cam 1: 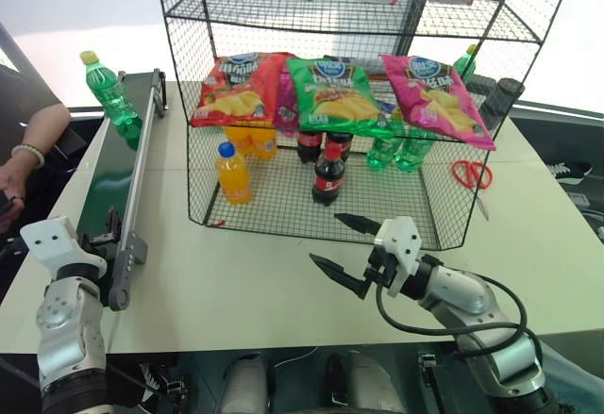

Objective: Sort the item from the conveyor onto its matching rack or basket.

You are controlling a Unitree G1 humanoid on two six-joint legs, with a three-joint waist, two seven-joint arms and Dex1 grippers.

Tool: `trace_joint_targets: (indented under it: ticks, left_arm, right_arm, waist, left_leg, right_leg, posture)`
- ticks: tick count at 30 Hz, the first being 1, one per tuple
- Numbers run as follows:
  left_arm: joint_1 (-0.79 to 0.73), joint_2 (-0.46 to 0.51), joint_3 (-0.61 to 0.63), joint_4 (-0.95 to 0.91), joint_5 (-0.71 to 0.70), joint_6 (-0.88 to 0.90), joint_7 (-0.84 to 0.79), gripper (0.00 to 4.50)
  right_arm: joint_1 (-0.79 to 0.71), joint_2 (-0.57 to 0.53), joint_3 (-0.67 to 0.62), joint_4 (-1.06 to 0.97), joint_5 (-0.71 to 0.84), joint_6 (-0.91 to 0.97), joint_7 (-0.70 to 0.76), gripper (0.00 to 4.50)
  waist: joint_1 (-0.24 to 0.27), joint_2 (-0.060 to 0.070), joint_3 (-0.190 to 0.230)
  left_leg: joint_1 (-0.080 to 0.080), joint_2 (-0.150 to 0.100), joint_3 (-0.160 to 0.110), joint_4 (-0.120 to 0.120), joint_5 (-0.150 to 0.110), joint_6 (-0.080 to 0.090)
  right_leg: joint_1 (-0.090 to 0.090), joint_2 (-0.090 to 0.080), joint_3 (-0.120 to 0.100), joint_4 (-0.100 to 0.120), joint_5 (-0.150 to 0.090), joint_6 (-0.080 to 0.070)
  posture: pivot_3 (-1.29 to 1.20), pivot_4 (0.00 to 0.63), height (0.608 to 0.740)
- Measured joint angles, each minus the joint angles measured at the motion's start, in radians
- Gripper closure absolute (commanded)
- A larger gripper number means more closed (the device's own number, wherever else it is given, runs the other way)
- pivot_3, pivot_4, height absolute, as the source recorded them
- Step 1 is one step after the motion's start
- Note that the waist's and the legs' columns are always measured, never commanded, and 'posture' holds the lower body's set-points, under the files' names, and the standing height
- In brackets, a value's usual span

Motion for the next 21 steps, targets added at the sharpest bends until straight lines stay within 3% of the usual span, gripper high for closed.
trace_joint_targets:
  ticks: [21]
  left_arm:
    - [-0.003, -0.018, -0.001, 0.0, 0.004, -0.019, 0.003, 0.0]
  right_arm:
    - [0.005, 0.0, 0.0, 0.017, 0.0, -0.001, 0.007, 0.05]
  waist:
    - [0.0, 0.0, 0.0]
  left_leg:
    - [0.0, 0.0, 0.0, 0.0, 0.0, 0.0]
  right_leg:
    - [0.0, 0.0, 0.0, 0.0, 0.0, 0.0]
  posture:
    - [0.0, 0.15, 0.735]
